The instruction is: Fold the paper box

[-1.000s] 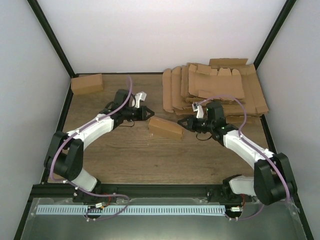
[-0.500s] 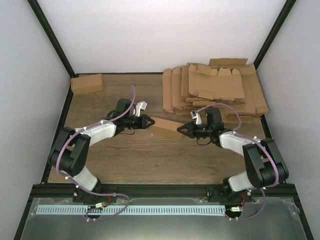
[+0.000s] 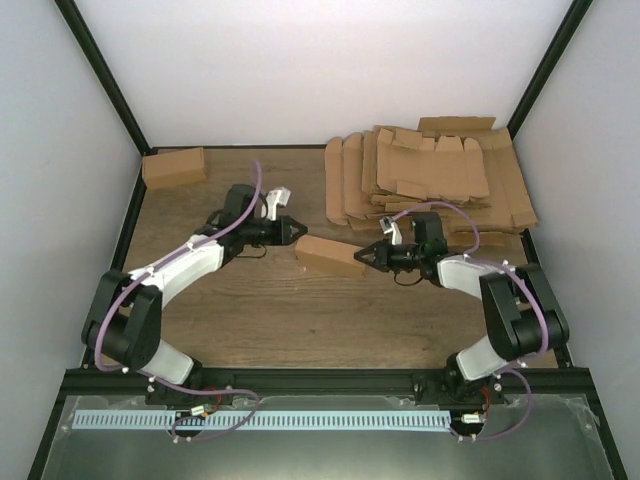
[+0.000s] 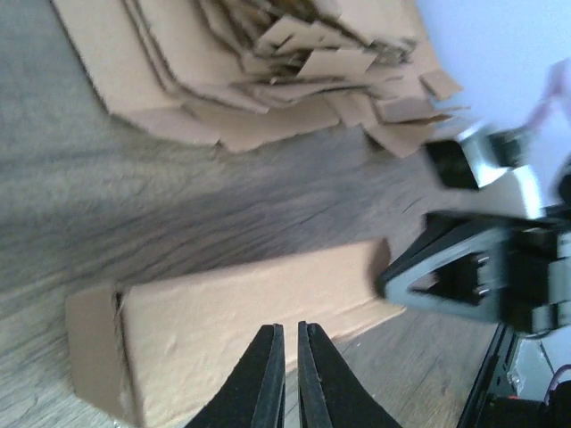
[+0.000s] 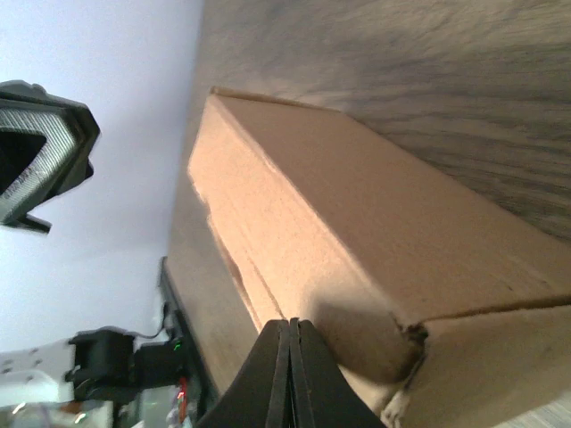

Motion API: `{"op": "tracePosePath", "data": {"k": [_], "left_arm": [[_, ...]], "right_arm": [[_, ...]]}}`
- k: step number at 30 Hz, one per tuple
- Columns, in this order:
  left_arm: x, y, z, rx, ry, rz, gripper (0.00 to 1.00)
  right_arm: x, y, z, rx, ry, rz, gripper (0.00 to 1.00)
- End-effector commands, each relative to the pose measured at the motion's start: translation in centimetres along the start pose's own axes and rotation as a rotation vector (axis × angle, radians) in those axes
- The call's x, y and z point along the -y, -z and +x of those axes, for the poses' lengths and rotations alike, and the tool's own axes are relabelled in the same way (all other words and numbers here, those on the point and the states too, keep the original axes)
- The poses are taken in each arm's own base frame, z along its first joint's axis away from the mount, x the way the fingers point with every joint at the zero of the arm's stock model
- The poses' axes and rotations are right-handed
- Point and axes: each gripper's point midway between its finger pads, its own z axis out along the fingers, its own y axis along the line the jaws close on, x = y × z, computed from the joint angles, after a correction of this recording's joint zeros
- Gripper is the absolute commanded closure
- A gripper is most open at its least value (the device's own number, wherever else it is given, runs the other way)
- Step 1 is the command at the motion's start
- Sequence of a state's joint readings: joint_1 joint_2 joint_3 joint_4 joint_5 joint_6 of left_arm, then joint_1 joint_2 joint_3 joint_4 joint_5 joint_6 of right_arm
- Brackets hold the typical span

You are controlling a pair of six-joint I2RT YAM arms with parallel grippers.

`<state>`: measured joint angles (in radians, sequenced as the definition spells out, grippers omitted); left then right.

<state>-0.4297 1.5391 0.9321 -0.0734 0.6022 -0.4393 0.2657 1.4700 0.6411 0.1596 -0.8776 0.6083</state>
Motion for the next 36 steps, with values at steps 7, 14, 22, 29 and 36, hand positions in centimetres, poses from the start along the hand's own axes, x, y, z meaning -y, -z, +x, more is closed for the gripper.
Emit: {"op": "tracePosePath", "data": {"k": [7,14,22,29,36], "left_arm": [[-2.7,-1.4,2.2,0.003,0.050,0.030,0.96],[-4.1,-1.8,3.8,-0.027,0.062,-0.004,0.96],[-1.8,0.9,0.7,0.010,-0.021,-0.068,0.93],[-2.6,-0.2,1.8,-0.037,-0.006,-0.067,0.90],[-4.3,-0.5,5.7,-0.164,0.033,-0.143,0.89]], "right_arm": [[0.9,0.5,0.0,-0.010,0.016,-0.015,0.99],[-1.3,2.7,-2.0,0.042,0.155,0.086,0.99],[-0.2,3.0,-2.5,0.041,0.139,0.212,0.95],[1.2,1.4,-1.5,-0.006,0.119,0.247,0.94],[2.5,0.0,3.0,-0.111,0.087,0.276,0.97]]}}
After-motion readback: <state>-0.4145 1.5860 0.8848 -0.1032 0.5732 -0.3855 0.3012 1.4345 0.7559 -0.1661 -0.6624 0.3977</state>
